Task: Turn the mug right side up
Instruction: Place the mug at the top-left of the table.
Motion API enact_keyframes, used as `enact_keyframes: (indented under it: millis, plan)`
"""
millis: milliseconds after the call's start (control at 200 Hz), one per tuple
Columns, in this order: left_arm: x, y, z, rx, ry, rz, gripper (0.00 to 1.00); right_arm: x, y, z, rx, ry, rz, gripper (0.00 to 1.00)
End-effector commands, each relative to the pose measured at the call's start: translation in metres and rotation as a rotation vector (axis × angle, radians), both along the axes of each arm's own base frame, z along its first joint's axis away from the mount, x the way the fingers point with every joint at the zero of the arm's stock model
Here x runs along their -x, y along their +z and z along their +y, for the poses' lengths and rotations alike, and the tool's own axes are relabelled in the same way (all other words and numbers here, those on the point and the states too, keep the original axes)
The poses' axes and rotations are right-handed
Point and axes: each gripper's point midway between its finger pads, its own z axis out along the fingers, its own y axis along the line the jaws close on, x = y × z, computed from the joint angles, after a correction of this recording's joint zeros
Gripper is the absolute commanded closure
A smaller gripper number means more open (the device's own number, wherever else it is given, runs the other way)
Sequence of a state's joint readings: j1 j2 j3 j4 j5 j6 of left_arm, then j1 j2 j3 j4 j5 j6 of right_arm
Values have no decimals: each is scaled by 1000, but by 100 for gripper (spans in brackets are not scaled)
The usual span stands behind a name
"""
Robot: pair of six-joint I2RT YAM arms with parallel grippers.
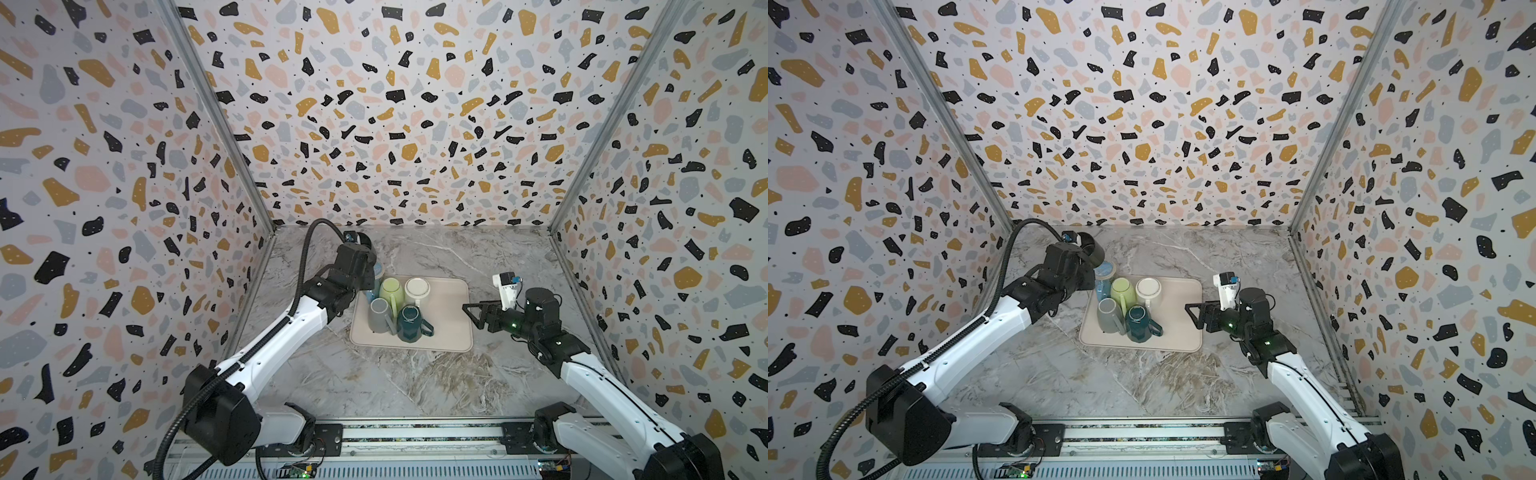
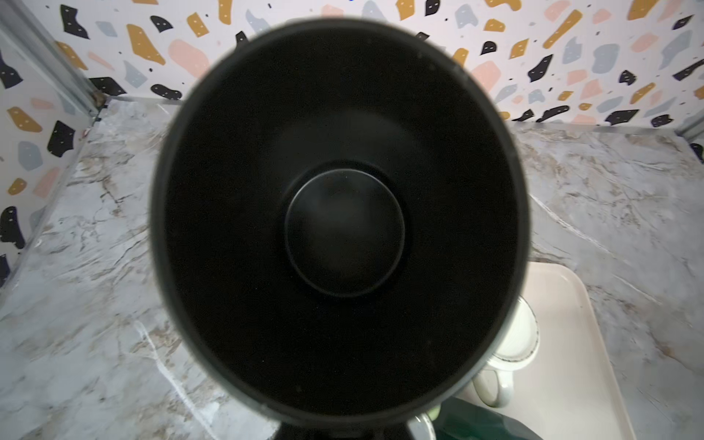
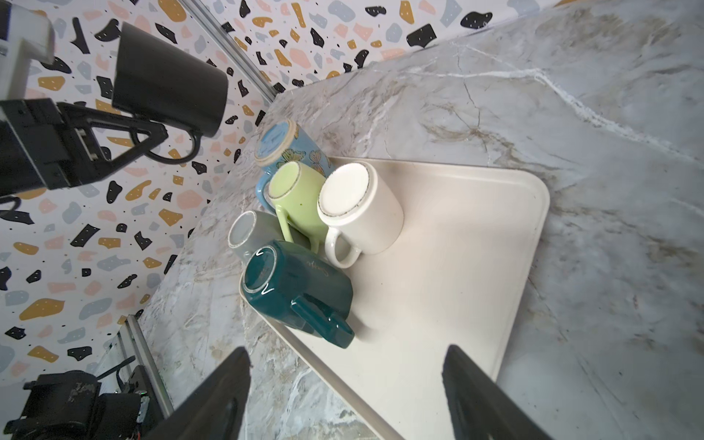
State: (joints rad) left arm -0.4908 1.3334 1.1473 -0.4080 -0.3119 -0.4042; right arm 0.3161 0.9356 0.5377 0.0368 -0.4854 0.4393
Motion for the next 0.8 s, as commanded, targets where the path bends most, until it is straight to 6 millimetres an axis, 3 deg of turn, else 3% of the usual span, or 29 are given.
enact_keyframes:
  millis: [0, 325, 481, 796]
  plan:
    - [-19, 42, 5, 51, 39, -131, 100, 3, -4, -2, 23, 6, 0, 19]
    - [-41, -16, 71, 88, 195, -29, 100, 12, -14, -3, 26, 20, 21, 18]
    - [-51, -36, 105, 28, 302, -8, 100, 17, -19, -4, 20, 20, 28, 18]
    - [-62, -78, 122, -23, 351, 92, 100, 23, -26, -5, 23, 29, 52, 18]
